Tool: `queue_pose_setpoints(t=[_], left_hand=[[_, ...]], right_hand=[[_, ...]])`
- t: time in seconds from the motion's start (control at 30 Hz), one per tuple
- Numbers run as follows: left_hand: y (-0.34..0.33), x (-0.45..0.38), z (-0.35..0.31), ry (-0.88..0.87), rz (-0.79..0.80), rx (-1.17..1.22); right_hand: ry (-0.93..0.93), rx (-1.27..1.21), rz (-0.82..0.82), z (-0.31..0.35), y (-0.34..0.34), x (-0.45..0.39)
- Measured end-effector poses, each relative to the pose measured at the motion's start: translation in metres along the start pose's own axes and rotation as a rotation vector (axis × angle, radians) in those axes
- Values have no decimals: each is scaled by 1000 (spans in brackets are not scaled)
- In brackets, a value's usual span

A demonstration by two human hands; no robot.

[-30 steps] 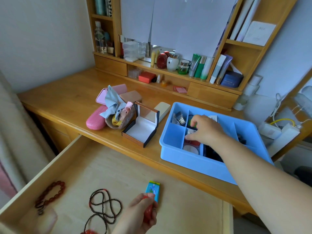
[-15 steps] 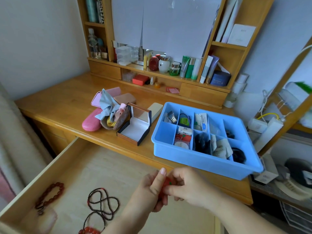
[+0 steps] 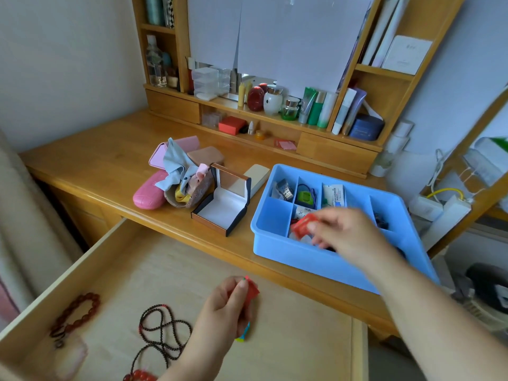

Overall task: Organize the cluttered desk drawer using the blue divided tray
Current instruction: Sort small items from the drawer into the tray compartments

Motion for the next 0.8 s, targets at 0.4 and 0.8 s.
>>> queue_pose_setpoints(t=[0.4,0.8], left_hand=[[16,4,40,103,23,-76],[8,2,14,63,-10,42]], right_hand=[[135,879,74,-27,-23,-81],[176,729,-33,-9,-10,-54]])
Point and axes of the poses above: each hand's wrist, its own x-axis away from the middle knuckle, its own y-axis out of the back of the hand, z = x × y, the point moved 6 cm from there along -x, towards the middle knuckle, and after that the axes turned 11 degrees about -z, right-handed, at the moved point
